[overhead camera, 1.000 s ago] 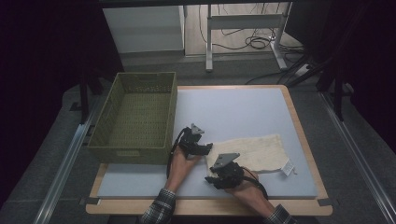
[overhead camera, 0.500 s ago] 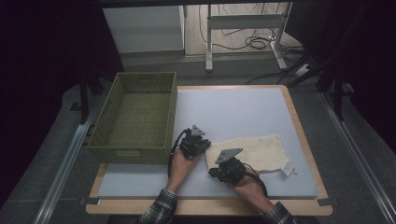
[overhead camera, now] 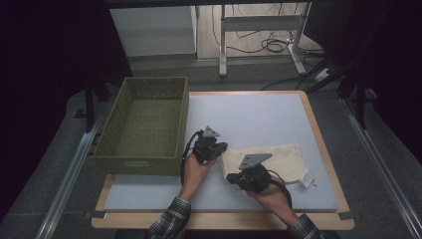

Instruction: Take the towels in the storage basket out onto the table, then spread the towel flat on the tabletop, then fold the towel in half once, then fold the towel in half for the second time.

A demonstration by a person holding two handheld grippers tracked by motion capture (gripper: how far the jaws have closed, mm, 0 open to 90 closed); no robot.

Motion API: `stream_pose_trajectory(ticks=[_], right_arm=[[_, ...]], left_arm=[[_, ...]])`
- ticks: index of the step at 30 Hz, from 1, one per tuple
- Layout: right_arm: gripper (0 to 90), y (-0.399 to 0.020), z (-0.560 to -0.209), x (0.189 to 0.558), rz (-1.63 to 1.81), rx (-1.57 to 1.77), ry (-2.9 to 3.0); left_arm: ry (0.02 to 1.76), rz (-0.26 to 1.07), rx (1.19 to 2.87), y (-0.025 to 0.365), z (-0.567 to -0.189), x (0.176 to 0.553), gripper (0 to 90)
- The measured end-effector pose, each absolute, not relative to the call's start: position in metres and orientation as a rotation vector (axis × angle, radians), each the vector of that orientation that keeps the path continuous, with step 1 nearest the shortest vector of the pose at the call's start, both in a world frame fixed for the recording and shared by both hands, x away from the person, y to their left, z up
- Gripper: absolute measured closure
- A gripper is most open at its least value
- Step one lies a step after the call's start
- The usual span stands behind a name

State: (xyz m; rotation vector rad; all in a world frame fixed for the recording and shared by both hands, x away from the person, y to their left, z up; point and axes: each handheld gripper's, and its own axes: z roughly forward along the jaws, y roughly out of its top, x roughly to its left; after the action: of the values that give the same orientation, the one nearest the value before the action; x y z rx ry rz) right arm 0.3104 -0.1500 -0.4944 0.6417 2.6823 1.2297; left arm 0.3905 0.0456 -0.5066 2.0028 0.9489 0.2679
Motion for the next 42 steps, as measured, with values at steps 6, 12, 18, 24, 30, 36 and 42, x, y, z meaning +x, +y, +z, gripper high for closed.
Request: stream_pose_trajectory(ticks=[6, 12, 18, 24, 30, 36, 42], right_arm=[[85.3, -0.168, -0.485, 0.311, 1.262, 0.672, 2.638], [85.0, -0.186, -0.482, 0.31, 1.261, 0.693, 2.596], [85.0, -0.205, -0.482, 0.31, 1.265, 0.735, 2.562], [85.1, -0.218, -0.481, 0.308, 1.282, 0.764, 2.541], [85.0, -0.229, -0.478, 0.305, 1.295, 0.773, 2.52], [85.1, -0.238, -0.477, 0.305, 1.288, 0.797, 2.506], [85.1, -0.25, -0.476, 0.305, 1.278, 0.83, 2.483]], left_arm=[[0.907, 0.277, 2.012, 0.032, -0.496, 0.395, 86.3], [0.866, 0.264, 2.009, 0.021, -0.492, 0.4, 85.9], [0.832, 0.263, 2.017, 0.008, -0.491, 0.402, 85.9], [0.797, 0.265, 2.028, -0.006, -0.489, 0.404, 85.9], [0.762, 0.269, 2.038, -0.02, -0.485, 0.406, 85.9], [0.73, 0.262, 2.049, -0.033, -0.484, 0.411, 85.9], [0.709, 0.248, 2.042, -0.043, -0.484, 0.415, 85.9]])
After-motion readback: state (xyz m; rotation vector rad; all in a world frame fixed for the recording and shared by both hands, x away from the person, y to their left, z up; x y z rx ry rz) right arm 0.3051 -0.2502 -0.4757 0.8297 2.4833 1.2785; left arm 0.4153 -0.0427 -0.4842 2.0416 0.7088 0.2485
